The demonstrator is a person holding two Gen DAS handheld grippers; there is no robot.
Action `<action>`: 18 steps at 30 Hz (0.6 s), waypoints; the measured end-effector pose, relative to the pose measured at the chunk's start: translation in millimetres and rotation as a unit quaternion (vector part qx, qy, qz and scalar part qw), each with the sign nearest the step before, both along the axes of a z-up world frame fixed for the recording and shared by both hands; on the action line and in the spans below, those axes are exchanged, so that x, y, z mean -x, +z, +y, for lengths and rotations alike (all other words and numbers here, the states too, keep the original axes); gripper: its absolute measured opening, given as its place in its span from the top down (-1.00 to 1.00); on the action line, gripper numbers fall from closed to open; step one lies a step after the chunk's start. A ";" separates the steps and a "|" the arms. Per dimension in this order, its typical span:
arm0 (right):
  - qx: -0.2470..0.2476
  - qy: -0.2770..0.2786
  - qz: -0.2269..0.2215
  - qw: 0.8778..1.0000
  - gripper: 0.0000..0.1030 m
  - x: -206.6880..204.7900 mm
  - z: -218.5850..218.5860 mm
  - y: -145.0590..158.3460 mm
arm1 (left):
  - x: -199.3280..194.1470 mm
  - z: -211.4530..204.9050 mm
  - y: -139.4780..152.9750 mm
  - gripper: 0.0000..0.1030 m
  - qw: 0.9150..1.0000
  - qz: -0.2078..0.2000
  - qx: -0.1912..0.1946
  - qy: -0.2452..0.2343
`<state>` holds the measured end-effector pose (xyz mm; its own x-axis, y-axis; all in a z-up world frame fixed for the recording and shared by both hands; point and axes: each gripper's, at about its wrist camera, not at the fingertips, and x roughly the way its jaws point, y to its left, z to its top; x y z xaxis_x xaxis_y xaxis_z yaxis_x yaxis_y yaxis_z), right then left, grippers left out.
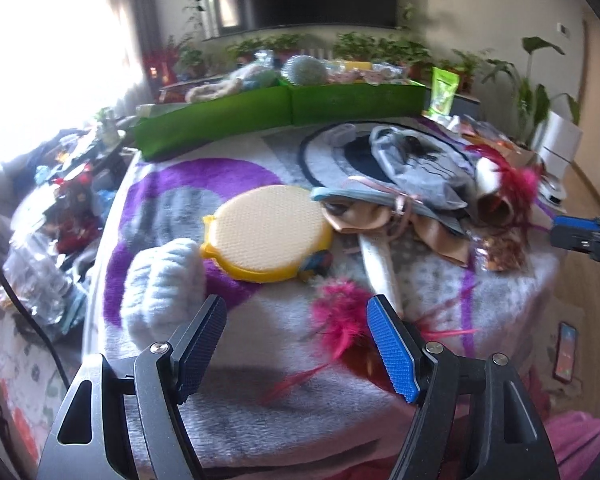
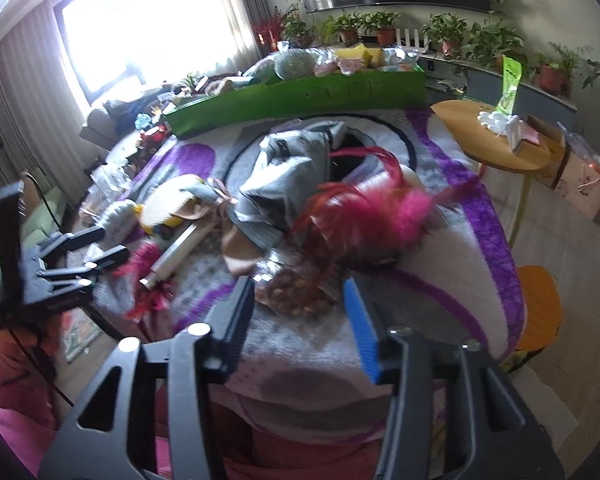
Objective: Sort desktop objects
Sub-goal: 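Grasp the large pink feather toy with the right tool while the left tool grasps the small red feather toy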
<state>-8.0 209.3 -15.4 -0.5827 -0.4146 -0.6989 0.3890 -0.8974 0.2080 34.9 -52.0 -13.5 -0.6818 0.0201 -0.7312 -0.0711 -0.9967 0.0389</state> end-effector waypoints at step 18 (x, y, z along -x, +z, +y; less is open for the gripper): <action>-0.016 -0.066 -0.033 0.997 0.51 29.6 16.3 -32.4 | 21.7 18.5 -9.3 -0.20 0.999 -0.024 -0.031 -0.020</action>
<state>-37.7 225.6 -47.7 -0.5832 -0.3145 -0.7490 0.2545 -0.9463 0.1992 13.2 -33.5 -22.8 -0.6440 0.0935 -0.7593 -0.1122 -0.9933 -0.0271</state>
